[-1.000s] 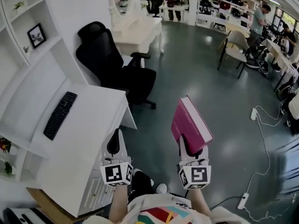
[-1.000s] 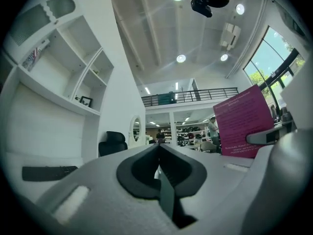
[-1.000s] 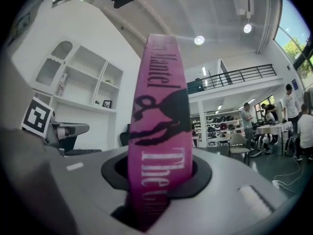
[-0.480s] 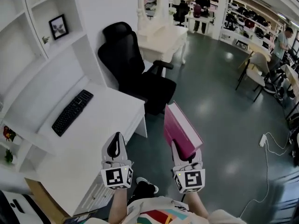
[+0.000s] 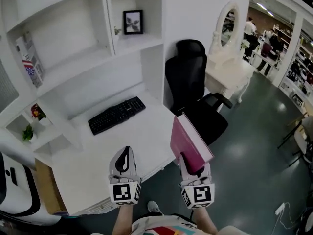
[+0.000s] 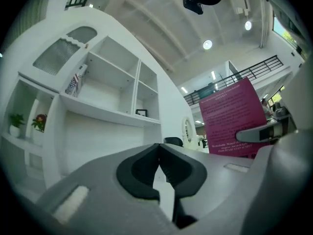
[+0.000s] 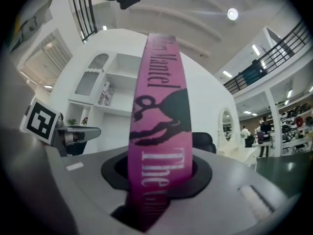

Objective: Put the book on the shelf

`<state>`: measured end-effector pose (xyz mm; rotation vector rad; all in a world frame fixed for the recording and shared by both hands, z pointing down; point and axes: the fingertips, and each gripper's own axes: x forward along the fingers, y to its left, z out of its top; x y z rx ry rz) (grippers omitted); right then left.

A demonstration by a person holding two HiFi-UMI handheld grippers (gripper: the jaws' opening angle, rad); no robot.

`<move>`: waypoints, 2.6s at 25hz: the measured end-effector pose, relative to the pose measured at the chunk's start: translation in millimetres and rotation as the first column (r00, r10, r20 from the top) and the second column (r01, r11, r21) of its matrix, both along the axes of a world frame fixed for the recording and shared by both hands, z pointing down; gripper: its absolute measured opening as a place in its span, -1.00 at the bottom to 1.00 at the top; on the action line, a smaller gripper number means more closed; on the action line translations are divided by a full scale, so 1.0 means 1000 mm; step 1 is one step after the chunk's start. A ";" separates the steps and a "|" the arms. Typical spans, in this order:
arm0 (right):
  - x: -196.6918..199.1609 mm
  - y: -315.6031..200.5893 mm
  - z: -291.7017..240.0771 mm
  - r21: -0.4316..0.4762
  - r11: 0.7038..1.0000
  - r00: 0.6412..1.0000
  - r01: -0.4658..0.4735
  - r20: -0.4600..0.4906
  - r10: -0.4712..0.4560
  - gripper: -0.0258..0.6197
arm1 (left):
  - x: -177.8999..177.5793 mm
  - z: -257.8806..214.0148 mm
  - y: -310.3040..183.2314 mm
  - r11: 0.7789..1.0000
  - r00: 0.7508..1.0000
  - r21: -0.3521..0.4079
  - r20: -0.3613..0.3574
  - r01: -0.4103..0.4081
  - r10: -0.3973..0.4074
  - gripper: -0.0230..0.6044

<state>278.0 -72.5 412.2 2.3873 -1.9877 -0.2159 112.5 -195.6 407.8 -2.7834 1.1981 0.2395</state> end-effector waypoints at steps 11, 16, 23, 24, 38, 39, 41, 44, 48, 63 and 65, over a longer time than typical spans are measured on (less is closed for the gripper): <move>-0.066 -0.125 -0.003 0.019 0.942 0.942 0.335 0.012 -0.335 -0.47 | -0.073 -0.001 -0.048 0.953 0.953 -0.020 -0.013 0.301 -0.301 -0.93; -0.081 -0.163 0.001 0.009 0.901 0.901 0.433 0.011 -0.433 -0.47 | -0.088 -0.025 -0.057 0.910 0.909 0.007 -0.055 0.414 -0.413 -0.93; -0.091 -0.192 -0.006 0.029 0.845 0.845 0.534 0.021 -0.535 -0.47 | -0.088 -0.038 -0.057 0.852 0.853 0.052 -0.052 0.521 -0.519 -0.94; -0.091 -0.195 -0.006 0.034 0.840 0.839 0.542 0.026 -0.543 -0.47 | -0.087 -0.039 -0.058 0.847 0.849 0.056 -0.046 0.528 -0.526 -0.94; -0.095 -0.224 -0.019 0.040 0.844 0.845 0.534 -0.001 -0.535 -0.47 | -0.104 -0.055 -0.089 0.809 0.811 0.058 -0.039 0.586 -0.584 -0.93; -0.097 -0.227 -0.017 0.036 0.847 0.848 0.530 0.010 -0.531 -0.47 | -0.107 -0.057 -0.091 0.810 0.812 0.055 -0.037 0.584 -0.582 -0.94; -0.102 -0.232 -0.015 0.034 0.853 0.853 0.520 0.023 -0.521 -0.47 | -0.113 -0.057 -0.095 0.815 0.816 0.056 -0.030 0.577 -0.577 -0.93; -0.106 -0.236 -0.012 0.027 0.867 0.867 0.497 0.025 -0.498 -0.47 | -0.121 -0.050 -0.104 0.824 0.826 0.048 -0.022 0.564 -0.564 -0.93; -0.118 -0.236 -0.014 0.018 0.861 0.860 0.508 0.039 -0.508 -0.47 | -0.131 -0.049 -0.113 0.836 0.837 0.033 -0.017 0.548 -0.547 -0.94; -0.138 -0.263 -0.107 0.081 0.860 0.860 0.503 0.050 -0.508 -0.47 | -0.134 -0.096 -0.159 0.873 0.873 0.065 0.041 0.483 -0.486 -0.93; -0.135 -0.271 -0.135 0.106 0.858 0.859 0.502 0.053 -0.509 -0.47 | -0.131 -0.114 -0.164 0.876 0.878 0.091 0.036 0.474 -0.478 -0.93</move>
